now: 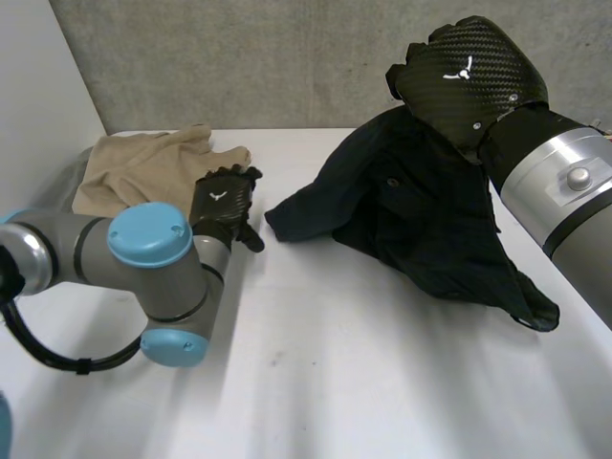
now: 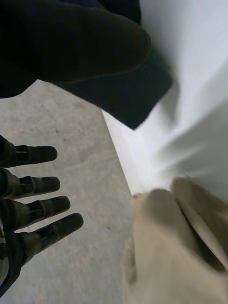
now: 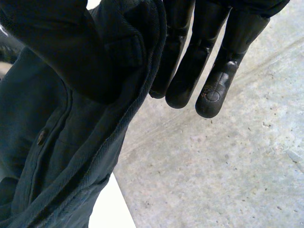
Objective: Fold the laundry.
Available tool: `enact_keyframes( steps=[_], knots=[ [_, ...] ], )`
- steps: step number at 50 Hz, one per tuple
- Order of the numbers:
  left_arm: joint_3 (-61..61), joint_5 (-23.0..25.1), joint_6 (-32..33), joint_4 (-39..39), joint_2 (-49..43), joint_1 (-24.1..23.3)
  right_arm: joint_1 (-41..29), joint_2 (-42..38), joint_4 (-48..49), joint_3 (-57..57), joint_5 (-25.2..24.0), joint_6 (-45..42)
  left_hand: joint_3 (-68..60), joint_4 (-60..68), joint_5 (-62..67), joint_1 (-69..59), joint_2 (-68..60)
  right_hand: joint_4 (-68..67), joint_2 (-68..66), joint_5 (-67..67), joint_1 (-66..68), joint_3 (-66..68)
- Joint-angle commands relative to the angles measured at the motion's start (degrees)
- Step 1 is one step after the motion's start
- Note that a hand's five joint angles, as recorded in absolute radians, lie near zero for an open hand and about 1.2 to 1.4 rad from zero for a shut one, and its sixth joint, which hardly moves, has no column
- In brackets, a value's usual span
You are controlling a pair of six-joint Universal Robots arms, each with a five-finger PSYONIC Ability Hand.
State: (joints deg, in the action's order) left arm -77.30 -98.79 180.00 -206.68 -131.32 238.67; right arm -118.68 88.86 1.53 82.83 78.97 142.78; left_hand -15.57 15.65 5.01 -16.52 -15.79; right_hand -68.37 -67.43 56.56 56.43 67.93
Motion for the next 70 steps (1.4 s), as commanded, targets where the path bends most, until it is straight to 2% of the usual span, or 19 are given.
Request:
enact_keyframes(
  steps=[1,3,8,11,12,16,22,27,30,34,37,41,45,50,54,56,61,64,70],
  knots=[
    [6.6,8.5,0.1,-0.7,-7.4,-3.1,-0.1,1.5,0.1,0.1,0.1,0.2,-5.1,5.0,5.6,-4.1,-4.8,-11.6,-12.6,13.4,23.6,12.1],
    [7.6,9.5,0.2,-0.7,-8.9,-3.6,0.0,1.6,0.1,0.1,0.3,0.2,-10.4,10.3,11.0,-9.5,-10.2,-11.6,-12.6,13.4,23.6,12.1],
    [8.7,6.6,0.4,-0.4,-9.0,-3.1,0.9,1.7,-0.1,0.4,0.5,0.2,-64.3,64.2,64.9,-63.4,-64.1,-11.6,-12.6,13.4,23.6,12.1],
    [8.4,3.7,0.4,0.0,-6.7,-1.6,1.1,1.7,-0.3,0.5,0.6,0.0,-64.4,64.4,65.0,-63.5,-64.2,-11.6,-12.6,13.4,23.6,12.1],
    [7.4,1.9,0.4,0.3,-3.8,0.2,1.2,1.6,-0.5,0.3,0.6,0.0,-64.4,64.4,65.0,-63.5,-64.2,-11.6,-12.6,13.4,23.6,12.1],
    [1.7,0.4,2.1,1.8,5.5,2.9,3.4,1.4,-2.8,-0.7,0.8,0.0,-64.4,64.4,65.0,-63.5,-64.2,-11.6,-12.6,13.4,23.6,12.1],
    [-9.1,1.1,7.7,2.6,21.3,3.5,9.1,-0.4,-10.7,-3.1,0.9,-0.1,-64.4,64.4,65.0,-63.5,-64.2,-11.6,-12.6,13.4,23.6,12.1],
    [-19.4,6.2,12.7,3.9,30.8,2.5,9.8,-5.1,-19.0,-5.0,0.8,-1.0,-64.4,64.4,65.0,-63.5,-64.2,-11.6,-12.6,13.4,23.6,12.1],
    [-21.7,8.1,14.5,4.5,31.1,1.7,9.8,-10.0,-24.9,-5.7,0.8,-3.8,-64.4,64.4,65.0,-63.5,-64.2,-11.6,-12.6,13.4,23.6,12.1],
    [-19.8,8.3,17.6,5.3,25.3,0.8,9.3,-16.3,-26.7,-7.0,1.2,-6.9,-64.4,64.4,65.0,-63.5,-64.2,-11.6,-12.6,13.4,23.6,12.1],
    [-13.3,7.6,22.2,5.7,17.4,0.7,9.3,-20.1,-24.4,-9.1,1.7,-6.7,-64.4,64.4,65.0,-63.5,-64.2,-11.6,-12.6,13.4,23.6,12.1],
    [-1.2,5.5,28.6,5.4,9.2,0.3,9.0,-26.0,-16.1,-14.4,3.7,-6.2,-64.4,64.4,65.0,-63.5,-64.2,-11.6,-12.6,13.4,23.6,12.1],
    [13.2,5.4,35.1,3.4,4.6,0.3,8.9,-28.9,-2.4,-20.8,7.2,-4.9,-64.4,64.4,65.0,-63.5,-64.2,-11.6,-12.6,13.4,23.6,12.1],
    [29.3,7.2,37.4,-7.8,2.5,0.6,9.2,-27.9,22.5,-25.8,9.1,0.9,-64.4,64.4,65.0,-63.5,-64.2,-11.6,-12.6,13.4,23.6,12.1],
    [35.0,6.9,36.7,-17.5,2.9,0.6,9.6,-25.6,35.8,-26.0,9.8,2.4,-64.4,64.4,65.0,-63.5,-64.2,-11.6,-12.6,13.4,23.6,12.1],
    [35.4,6.8,35.6,-19.7,3.9,0.5,9.4,-25.3,38.3,-26.0,9.7,2.4,-64.4,64.4,65.0,-63.5,-64.2,-11.6,-12.6,13.4,23.6,12.1],
    [29.4,6.5,34.0,-17.8,5.5,0.4,8.9,-25.3,37.5,-24.7,9.3,2.5,-64.4,64.4,65.0,-63.5,-64.2,-11.6,-12.6,13.4,23.6,12.1],
    [21.3,6.5,33.8,-17.8,6.2,0.3,8.9,-25.4,35.8,-22.2,8.8,2.7,-64.4,64.4,65.0,-63.5,-64.2,-11.6,-12.6,13.4,23.6,12.1],
    [3.5,6.6,33.8,-17.8,8.2,0.1,8.9,-26.8,32.0,-13.7,4.3,2.7,-64.4,64.4,65.0,-63.5,-64.2,-11.6,-12.6,13.4,23.6,12.1]
  ],
)
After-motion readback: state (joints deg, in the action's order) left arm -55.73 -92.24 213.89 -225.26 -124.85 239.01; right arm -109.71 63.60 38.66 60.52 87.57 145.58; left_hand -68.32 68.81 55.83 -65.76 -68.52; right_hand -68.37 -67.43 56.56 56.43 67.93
